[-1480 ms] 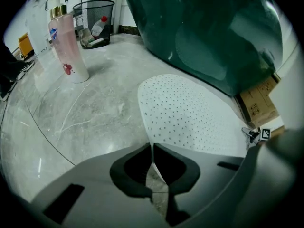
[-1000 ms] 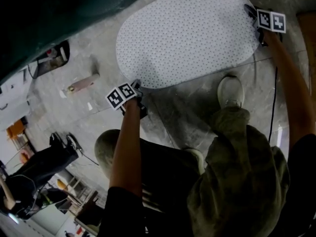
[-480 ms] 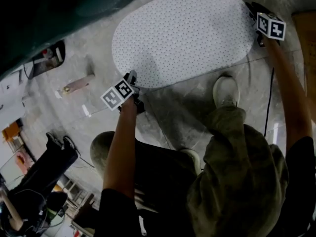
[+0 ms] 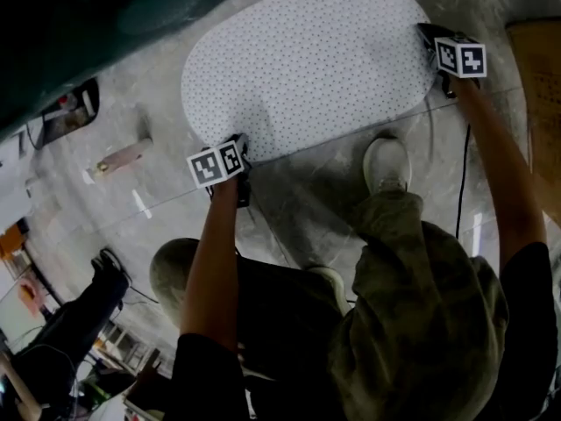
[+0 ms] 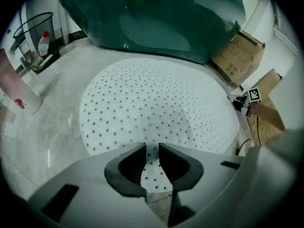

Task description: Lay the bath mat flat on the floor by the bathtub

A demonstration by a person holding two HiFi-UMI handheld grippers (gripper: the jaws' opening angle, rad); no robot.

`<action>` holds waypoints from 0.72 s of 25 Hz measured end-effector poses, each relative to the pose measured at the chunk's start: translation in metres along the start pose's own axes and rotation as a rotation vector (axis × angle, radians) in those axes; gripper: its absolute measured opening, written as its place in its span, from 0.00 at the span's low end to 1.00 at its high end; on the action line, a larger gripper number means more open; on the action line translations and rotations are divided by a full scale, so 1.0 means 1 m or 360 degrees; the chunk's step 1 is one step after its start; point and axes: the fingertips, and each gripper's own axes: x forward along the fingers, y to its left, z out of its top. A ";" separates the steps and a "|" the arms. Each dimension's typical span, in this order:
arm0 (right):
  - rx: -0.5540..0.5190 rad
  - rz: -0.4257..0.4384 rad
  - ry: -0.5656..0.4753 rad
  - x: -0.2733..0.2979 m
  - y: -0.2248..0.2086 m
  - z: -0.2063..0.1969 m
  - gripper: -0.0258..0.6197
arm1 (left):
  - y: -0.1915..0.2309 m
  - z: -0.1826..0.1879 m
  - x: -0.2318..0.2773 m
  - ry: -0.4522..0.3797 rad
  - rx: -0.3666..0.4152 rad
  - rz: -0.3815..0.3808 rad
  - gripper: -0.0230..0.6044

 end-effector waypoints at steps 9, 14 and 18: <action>0.0006 0.0177 -0.0119 -0.036 0.053 0.010 0.08 | -0.014 0.041 -0.018 -0.0235 -0.0123 -0.0052 0.10; -0.0040 0.0200 -0.0159 -0.036 0.084 0.015 0.08 | -0.033 0.092 -0.041 -0.0536 -0.0005 -0.0173 0.07; -0.0039 0.0179 -0.0171 -0.025 0.095 0.016 0.08 | -0.035 0.116 -0.051 -0.0724 0.0139 -0.0160 0.07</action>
